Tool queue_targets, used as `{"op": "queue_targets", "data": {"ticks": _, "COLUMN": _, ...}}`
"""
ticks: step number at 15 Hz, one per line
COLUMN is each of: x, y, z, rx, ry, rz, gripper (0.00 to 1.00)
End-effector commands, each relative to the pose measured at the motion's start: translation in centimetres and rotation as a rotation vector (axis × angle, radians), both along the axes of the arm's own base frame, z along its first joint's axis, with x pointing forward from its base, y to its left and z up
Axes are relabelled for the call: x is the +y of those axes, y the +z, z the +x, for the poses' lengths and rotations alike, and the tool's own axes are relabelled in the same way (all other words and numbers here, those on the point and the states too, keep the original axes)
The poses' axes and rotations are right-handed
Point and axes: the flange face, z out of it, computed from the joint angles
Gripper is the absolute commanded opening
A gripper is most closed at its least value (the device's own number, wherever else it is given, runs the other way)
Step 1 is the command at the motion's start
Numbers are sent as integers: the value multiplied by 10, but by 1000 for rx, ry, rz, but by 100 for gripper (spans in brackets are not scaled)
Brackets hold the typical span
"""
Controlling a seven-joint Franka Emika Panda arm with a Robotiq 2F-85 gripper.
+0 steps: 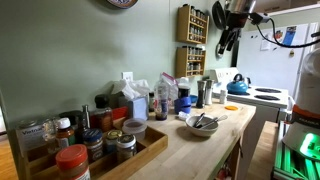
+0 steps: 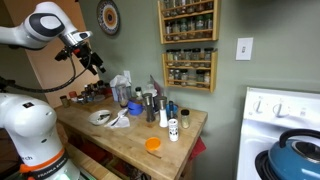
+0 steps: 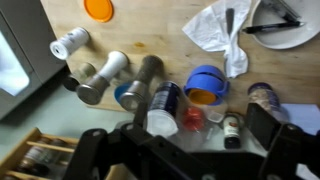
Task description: Move to container to the right side of the table
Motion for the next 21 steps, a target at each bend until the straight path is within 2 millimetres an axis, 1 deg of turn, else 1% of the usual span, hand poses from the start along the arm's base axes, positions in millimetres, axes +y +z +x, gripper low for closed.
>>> {"op": "queue_targets", "data": {"ticks": 1, "x": 83, "y": -6, "z": 3, "rx": -31, "ry": 209, "rz": 38, "gripper": 100}}
{"op": "queue_targets", "data": {"ticks": 2, "x": 105, "y": -17, "z": 2, "rx": -19, "ry": 273, "rz": 38, "gripper": 100}}
{"op": "queue_targets", "data": {"ticks": 3, "x": 121, "y": -21, "z": 2, "rx": -12, "ry": 329, "rz": 44, "gripper": 100}}
{"op": "queue_targets", "data": {"ticks": 4, "x": 93, "y": -9, "z": -6, "rx": -52, "ry": 247, "rz": 16, "gripper": 100}}
{"op": "queue_targets", "data": {"ticks": 5, "x": 103, "y": -14, "z": -7, "rx": -45, "ry": 265, "rz": 15, "gripper": 100}}
{"op": "queue_targets", "data": {"ticks": 10, "x": 96, "y": -10, "z": -4, "rx": -54, "ry": 247, "rz": 26, "gripper": 100}}
{"op": "queue_targets", "data": {"ticks": 11, "x": 107, "y": -9, "z": -4, "rx": -75, "ry": 269, "rz": 18, "gripper": 100}}
{"op": "queue_targets", "data": {"ticks": 12, "x": 137, "y": -13, "z": 1, "rx": -86, "ry": 329, "rz": 53, "gripper": 100}}
{"op": "queue_targets", "data": {"ticks": 13, "x": 155, "y": -17, "z": 5, "rx": -103, "ry": 366, "rz": 75, "gripper": 100}}
{"op": "queue_targets", "data": {"ticks": 14, "x": 183, "y": -29, "z": 7, "rx": -85, "ry": 442, "rz": 59, "gripper": 100}}
{"op": "queue_targets", "data": {"ticks": 15, "x": 199, "y": -41, "z": 7, "rx": -77, "ry": 508, "rz": 49, "gripper": 100}}
{"op": "queue_targets", "data": {"ticks": 17, "x": 228, "y": -77, "z": 9, "rx": -21, "ry": 593, "rz": 26, "gripper": 100}}
{"op": "queue_targets", "data": {"ticks": 19, "x": 255, "y": -97, "z": 20, "rx": 7, "ry": 657, "rz": 9, "gripper": 100}}
{"op": "queue_targets", "data": {"ticks": 21, "x": 272, "y": -111, "z": 33, "rx": 57, "ry": 718, "rz": 24, "gripper": 100}}
